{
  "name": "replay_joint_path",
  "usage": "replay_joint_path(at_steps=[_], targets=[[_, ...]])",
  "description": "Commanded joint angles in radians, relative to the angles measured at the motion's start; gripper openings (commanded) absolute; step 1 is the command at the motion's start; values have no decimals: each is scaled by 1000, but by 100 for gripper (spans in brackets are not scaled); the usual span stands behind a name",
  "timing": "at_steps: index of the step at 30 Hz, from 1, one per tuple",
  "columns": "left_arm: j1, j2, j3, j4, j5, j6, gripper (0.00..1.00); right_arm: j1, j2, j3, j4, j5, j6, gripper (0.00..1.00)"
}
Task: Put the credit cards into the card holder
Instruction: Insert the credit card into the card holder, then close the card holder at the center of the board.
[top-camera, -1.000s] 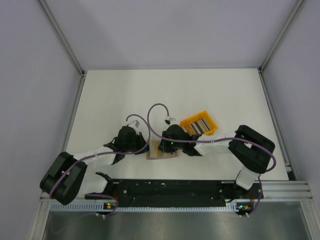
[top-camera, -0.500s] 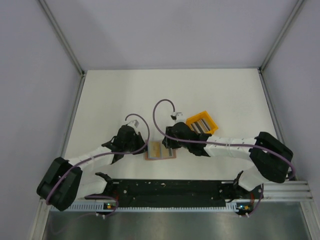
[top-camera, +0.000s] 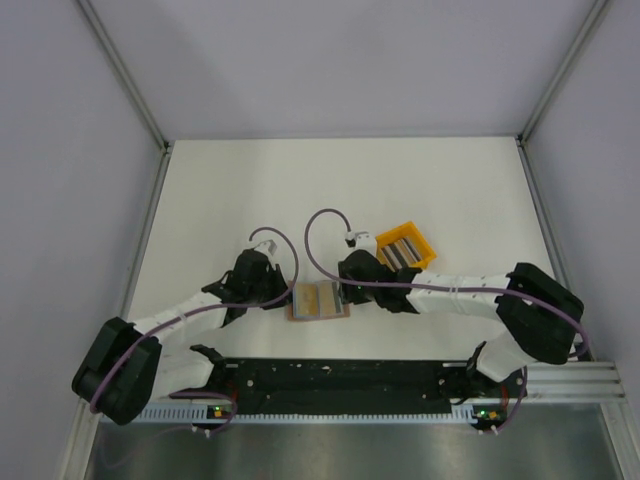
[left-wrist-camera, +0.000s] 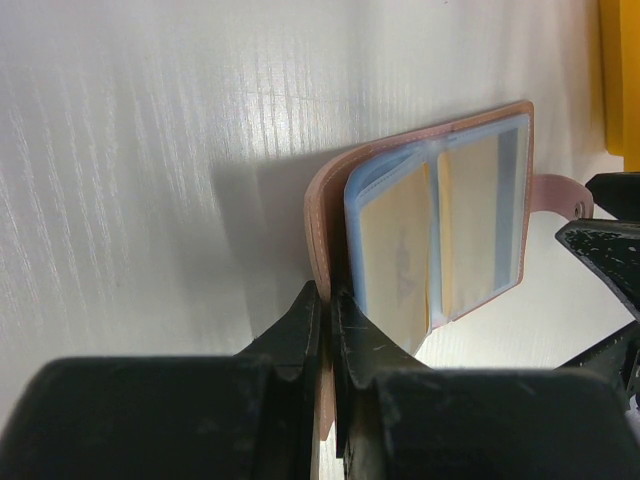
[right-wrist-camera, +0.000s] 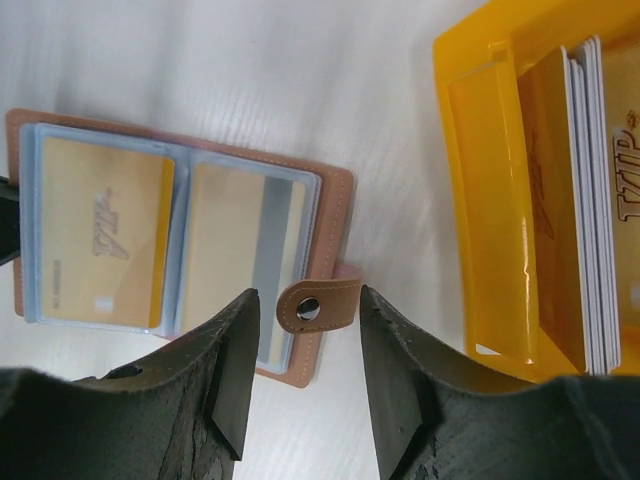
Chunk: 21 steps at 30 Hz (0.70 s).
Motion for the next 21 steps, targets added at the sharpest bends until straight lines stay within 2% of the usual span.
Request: replay_joint_path(at_steps=[1,9,16,21], targets=[[1,-10,33,3,-11,15,0,22,25,49,-21,31,-8,45],[2,-5,28,13,-13,15,0,24,8,56,-28,59,-9,41],[1,-1,24,26,-10,14,0,24,2,70,-27,80,-12,44],[1,-1,24,26,-10,17,0,24,17,83,-30,76,-11,32]])
